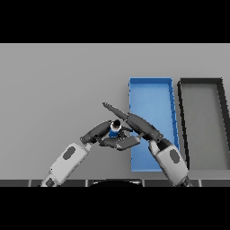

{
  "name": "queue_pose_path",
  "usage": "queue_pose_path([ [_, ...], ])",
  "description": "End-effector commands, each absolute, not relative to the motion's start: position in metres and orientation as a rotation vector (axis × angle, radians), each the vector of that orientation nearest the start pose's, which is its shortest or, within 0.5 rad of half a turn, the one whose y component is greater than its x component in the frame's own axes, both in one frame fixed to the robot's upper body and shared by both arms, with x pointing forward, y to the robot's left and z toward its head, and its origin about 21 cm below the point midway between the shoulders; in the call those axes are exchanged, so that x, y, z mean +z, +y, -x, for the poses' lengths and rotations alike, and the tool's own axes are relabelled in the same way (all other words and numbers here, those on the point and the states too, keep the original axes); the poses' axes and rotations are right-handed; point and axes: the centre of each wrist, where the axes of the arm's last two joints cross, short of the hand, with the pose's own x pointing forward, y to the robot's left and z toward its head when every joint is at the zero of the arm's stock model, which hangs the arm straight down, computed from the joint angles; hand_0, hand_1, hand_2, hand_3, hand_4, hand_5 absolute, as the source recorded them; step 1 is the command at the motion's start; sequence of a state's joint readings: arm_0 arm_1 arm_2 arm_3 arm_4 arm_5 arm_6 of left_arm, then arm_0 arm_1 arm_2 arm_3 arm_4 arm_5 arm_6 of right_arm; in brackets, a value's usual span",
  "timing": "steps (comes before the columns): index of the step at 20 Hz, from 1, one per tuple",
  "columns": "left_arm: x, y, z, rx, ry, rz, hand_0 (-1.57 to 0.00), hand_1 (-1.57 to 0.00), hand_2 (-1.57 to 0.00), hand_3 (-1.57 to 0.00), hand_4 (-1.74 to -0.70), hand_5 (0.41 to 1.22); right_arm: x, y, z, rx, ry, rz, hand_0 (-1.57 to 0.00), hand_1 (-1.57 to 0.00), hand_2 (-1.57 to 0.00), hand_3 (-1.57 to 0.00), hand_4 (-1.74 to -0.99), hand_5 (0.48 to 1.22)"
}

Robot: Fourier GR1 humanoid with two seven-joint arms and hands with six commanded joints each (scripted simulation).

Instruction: Pick up the blue pipe and place it into the blue bin.

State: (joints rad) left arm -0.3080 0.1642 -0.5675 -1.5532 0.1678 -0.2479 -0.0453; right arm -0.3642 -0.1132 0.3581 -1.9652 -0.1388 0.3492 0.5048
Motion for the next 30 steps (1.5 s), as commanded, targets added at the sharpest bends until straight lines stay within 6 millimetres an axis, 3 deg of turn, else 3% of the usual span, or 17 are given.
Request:
queue_pose_path([
  [1,0.051,0.105,-0.268,-0.82,-1.634,0.673,-1.57,-1.57,-1.57,-1.45,-1.72,1.221,0.169,-0.127,-0.251,0.914,-1.665,-0.465,0.0,-0.01,-0.04,0.0,-1.231,0.512],
  [3,0.049,0.106,-0.268,-0.818,-1.621,0.706,-1.57,-1.57,-1.57,-1.4,-1.72,1.221,0.17,-0.121,-0.262,0.941,-1.645,-0.479,-0.05,-0.08,-0.11,-0.04,-1.268,0.519],
  [4,0.051,0.104,-0.272,-0.843,-1.662,0.685,-1.5,-1.39,-1.37,-1.15,-1.63,1.221,0.169,-0.118,-0.263,0.963,-1.64,-0.491,-0.14,-0.17,-0.19,-0.11,-1.308,0.523],
  [6,0.055,0.102,-0.27,-0.95,-1.631,0.547,-0.99,-0.9,-0.87,-0.74,-1.59,1.221,0.172,-0.109,-0.265,0.986,-1.628,-0.512,-0.48,-0.5,-0.5,-0.37,-1.39,0.538],
  [7,0.055,0.104,-0.269,-0.944,-1.656,0.536,-0.88,-0.83,-0.8,-0.67,-1.61,1.221,0.171,-0.107,-0.266,1.0,-1.63,-0.531,-0.7,-0.71,-0.71,-0.56,-1.453,0.551],
  [8,0.057,0.105,-0.269,-0.934,-1.656,0.533,-0.89,-0.87,-0.85,-0.66,-1.64,1.221,0.171,-0.104,-0.267,1.003,-1.631,-0.562,-0.87,-0.89,-0.89,-0.7,-1.503,0.573],
  [9,0.055,0.104,-0.268,-0.891,-1.672,0.569,-1.03,-1.01,-0.99,-0.62,-1.66,1.192,0.17,-0.102,-0.268,0.988,-1.615,-0.581,-1.01,-1.02,-1.02,-0.83,-1.541,0.604],
  [11,0.054,0.103,-0.266,-0.818,-1.676,0.648,-1.22,-1.21,-1.2,-0.52,-1.69,1.203,0.167,-0.102,-0.266,0.955,-1.603,-0.593,-1.21,-1.22,-1.22,-1.1,-1.492,0.706],
  [14,0.053,0.101,-0.264,-0.785,-1.688,0.68,-1.39,-1.39,-1.38,-0.55,-1.71,1.212,0.166,-0.1,-0.262,0.942,-1.658,-0.589,-1.39,-1.39,-1.39,-1.33,-1.458,0.957],
  [18,0.052,0.105,-0.267,-0.832,-1.7,0.645,-1.5,-1.45,-1.49,-0.53,-1.73,1.217,0.166,-0.098,-0.258,0.982,-1.698,-0.549,-1.5,-1.5,-1.5,-1.47,-1.469,1.113],
  [20,0.05,0.1,-0.268,-0.851,-1.705,0.645,-1.5,-1.36,-1.52,-0.51,-1.73,1.219,0.163,-0.095,-0.258,0.971,-1.675,-0.572,-1.52,-1.52,-1.52,-1.51,-1.473,1.152],
  [21,0.052,0.102,-0.269,-0.868,-1.711,0.648,-1.43,-1.22,-1.35,-0.53,-1.64,1.219,0.163,-0.097,-0.259,0.956,-1.678,-0.6,-1.53,-1.53,-1.53,-1.52,-1.474,1.166],
  [22,0.053,0.103,-0.269,-0.892,-1.708,0.651,-1.41,-1.19,-1.24,-0.52,-1.54,1.219,0.164,-0.097,-0.255,0.959,-1.68,-0.603,-1.54,-1.54,-1.54,-1.53,-1.477,1.177],
  [24,0.054,0.106,-0.267,-0.936,-1.671,0.652,-0.98,-0.8,-0.82,-0.33,-1.34,1.22,0.164,-0.095,-0.254,0.973,-1.686,-0.591,-1.55,-1.55,-1.55,-1.54,-1.48,1.193],
  [26,0.054,0.109,-0.271,-0.981,-1.64,0.646,-0.63,-0.51,-0.52,-0.21,-1.18,1.213,0.162,-0.096,-0.254,0.963,-1.695,-0.591,-1.56,-1.56,-1.56,-1.55,-1.481,1.203],
  [27,0.054,0.111,-0.272,-1.005,-1.64,0.643,-0.5,-0.41,-0.42,-0.17,-1.11,1.184,0.163,-0.096,-0.253,0.96,-1.693,-0.594,-1.56,-1.56,-1.56,-1.56,-1.482,1.206],
  [30,0.056,0.111,-0.271,-1.022,-1.66,0.597,-0.26,-0.21,-0.21,-0.09,-0.95,0.964,0.162,-0.093,-0.251,0.938,-1.706,-0.617,-1.57,-1.57,-1.57,-1.56,-1.484,1.214],
])
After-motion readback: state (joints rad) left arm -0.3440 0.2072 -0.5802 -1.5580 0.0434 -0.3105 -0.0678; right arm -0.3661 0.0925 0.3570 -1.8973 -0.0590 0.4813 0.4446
